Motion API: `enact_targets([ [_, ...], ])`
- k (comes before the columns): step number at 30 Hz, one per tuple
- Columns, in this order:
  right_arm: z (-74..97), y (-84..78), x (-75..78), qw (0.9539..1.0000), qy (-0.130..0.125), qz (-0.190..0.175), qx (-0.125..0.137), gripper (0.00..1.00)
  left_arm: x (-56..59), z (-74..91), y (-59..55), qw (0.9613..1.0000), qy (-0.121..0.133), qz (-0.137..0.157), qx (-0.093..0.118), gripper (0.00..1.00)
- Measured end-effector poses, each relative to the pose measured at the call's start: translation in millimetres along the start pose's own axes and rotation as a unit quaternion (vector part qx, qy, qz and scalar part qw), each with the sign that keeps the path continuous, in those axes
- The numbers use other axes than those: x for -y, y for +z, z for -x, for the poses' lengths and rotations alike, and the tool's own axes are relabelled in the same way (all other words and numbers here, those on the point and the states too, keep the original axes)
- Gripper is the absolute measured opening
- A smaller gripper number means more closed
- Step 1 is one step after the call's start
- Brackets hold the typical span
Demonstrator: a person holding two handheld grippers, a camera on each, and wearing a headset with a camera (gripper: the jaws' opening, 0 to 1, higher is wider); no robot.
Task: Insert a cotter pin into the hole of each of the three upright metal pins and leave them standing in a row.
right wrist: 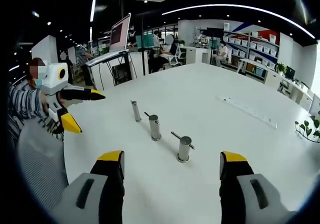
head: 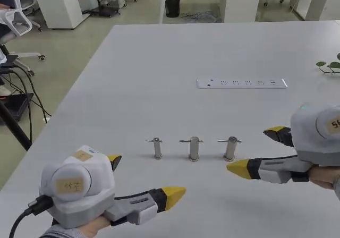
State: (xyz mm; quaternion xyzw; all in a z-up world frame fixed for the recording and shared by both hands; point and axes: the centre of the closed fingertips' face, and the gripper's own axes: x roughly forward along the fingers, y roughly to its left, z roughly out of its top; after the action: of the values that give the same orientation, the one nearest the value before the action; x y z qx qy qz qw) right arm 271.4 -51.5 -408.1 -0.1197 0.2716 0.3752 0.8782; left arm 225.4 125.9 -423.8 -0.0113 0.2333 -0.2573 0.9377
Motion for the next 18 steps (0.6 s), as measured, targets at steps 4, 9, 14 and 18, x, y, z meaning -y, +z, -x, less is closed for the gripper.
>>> enact_targets([
  [4,10.6,0.7,-6.1,0.9999,-0.013,-0.004,0.002,0.77,-0.5,5.7,-0.6,1.0,0.001,0.002,0.001,0.94],
  [9,20.2,-1.9,-16.4,0.9993,-0.024,-0.028,0.006,0.77,0.3,11.3,-1.9,1.0,0.003,0.003,0.002,0.94],
  [14,27.0,-7.0,-27.4,0.9985,-0.033,-0.042,0.013,0.77,4.5,18.7,0.0,1.0,0.001,0.003,0.007,0.94],
  [18,29.6,-15.5,-32.8,0.9968,-0.042,-0.065,0.018,0.77,5.0,21.9,-0.6,1.0,0.001,0.002,0.008,0.93],
])
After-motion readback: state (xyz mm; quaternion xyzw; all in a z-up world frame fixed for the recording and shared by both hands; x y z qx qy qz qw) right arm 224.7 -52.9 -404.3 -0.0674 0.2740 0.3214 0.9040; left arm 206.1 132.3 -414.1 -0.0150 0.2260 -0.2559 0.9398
